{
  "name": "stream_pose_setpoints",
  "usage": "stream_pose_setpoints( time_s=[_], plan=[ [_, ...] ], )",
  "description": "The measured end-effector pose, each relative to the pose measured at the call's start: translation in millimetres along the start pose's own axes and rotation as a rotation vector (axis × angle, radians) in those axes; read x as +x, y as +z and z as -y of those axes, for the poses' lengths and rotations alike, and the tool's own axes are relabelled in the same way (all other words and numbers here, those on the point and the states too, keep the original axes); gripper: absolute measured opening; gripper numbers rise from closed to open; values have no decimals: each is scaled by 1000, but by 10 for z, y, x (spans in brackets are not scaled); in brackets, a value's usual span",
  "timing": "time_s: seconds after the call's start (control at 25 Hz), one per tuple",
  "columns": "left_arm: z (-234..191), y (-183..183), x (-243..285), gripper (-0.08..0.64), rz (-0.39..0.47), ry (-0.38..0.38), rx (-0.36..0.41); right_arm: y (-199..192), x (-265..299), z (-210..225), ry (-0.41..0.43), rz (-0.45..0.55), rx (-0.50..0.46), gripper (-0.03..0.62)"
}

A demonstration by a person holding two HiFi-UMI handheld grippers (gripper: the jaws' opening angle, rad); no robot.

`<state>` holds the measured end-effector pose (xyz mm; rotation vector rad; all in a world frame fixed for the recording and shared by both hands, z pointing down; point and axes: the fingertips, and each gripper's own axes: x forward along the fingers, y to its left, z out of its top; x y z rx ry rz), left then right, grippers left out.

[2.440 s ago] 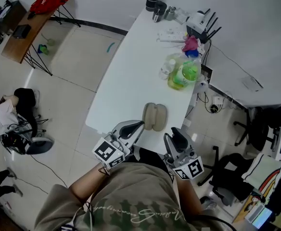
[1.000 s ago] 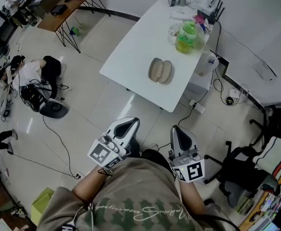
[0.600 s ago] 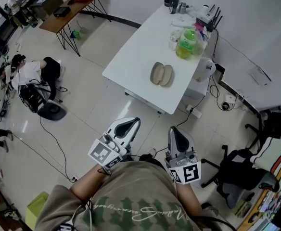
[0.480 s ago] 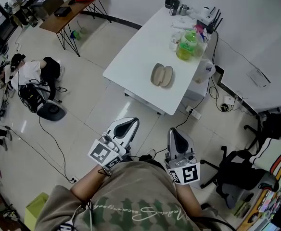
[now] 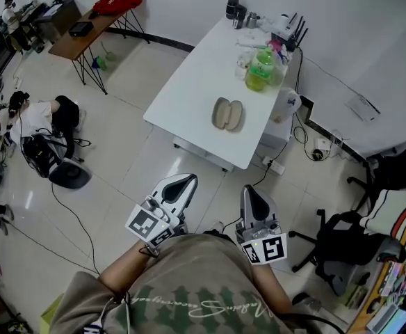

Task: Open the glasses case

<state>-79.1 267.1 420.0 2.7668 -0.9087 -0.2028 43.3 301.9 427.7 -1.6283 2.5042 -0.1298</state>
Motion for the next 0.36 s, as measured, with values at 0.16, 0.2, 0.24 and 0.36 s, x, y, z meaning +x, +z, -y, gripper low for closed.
stream_pose_setpoints(
  time_s=[0.16, 0.2, 0.24, 0.36],
  plan=[
    [-13, 24, 11, 6, 2, -13, 8, -9, 56, -74, 15, 3, -3, 9],
    [13, 5, 21, 6, 1, -25, 0, -19, 45, -74, 14, -5, -4, 9],
    [53, -23, 23, 6, -2, -41, -13, -32, 20, -74, 9, -18, -3, 9],
    [173, -114, -18, 6, -16, -85, -55, -77, -56, -94, -12, -63, 13, 9]
  ],
)
